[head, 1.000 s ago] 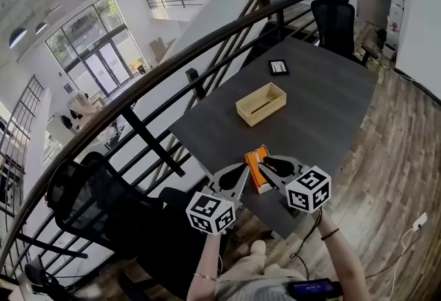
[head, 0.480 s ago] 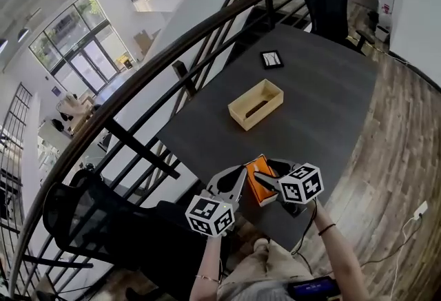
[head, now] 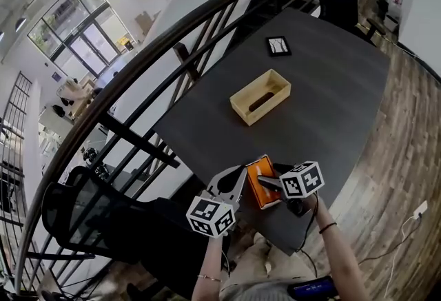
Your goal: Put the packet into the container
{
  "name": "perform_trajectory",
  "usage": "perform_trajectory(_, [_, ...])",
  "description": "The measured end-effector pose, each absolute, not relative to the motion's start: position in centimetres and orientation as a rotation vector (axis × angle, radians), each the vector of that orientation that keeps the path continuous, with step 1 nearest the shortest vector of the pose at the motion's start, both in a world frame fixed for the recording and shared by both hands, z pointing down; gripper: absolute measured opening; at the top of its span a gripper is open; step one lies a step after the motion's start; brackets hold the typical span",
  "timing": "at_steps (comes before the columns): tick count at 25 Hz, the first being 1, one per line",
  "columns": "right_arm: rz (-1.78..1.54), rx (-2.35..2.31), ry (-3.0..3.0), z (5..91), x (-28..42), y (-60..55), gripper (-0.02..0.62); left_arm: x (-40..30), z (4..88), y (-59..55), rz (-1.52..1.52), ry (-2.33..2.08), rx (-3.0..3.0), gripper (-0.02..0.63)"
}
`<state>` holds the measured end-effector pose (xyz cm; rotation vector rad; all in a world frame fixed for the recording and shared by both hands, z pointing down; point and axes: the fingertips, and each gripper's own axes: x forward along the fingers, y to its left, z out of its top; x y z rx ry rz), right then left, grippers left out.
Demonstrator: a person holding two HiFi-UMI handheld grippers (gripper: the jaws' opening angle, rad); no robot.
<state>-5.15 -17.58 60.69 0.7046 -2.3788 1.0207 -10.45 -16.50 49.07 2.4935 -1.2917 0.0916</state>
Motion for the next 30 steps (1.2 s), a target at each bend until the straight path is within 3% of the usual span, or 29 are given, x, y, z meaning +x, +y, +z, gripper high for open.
perform_trajectory(9, [1.17,0.735,-2.195,63.9,-3.9,-17.0,0.285,-9.5,50.0,-16.2,0.113,-1.291,2.462,0.008])
perform_trajectory(13, [1.199,0.725,-2.175,64.0,-3.8,-17.1,0.219,-9.6,50.3,-15.9,0.115,-1.297,2.457,0.008])
perform_trajectory(18, [1.223,0.733,-2.18,63.7,-3.5,-17.1,0.183,-9.8,50.0,-15.8,0.117,-1.317,2.453,0.008])
perform_trajectory(30, [1.473,0.853,-2.226,61.5,-2.6,-19.6,0.17,-10.6,49.2,-16.1,0.099,-1.384,2.445,0.008])
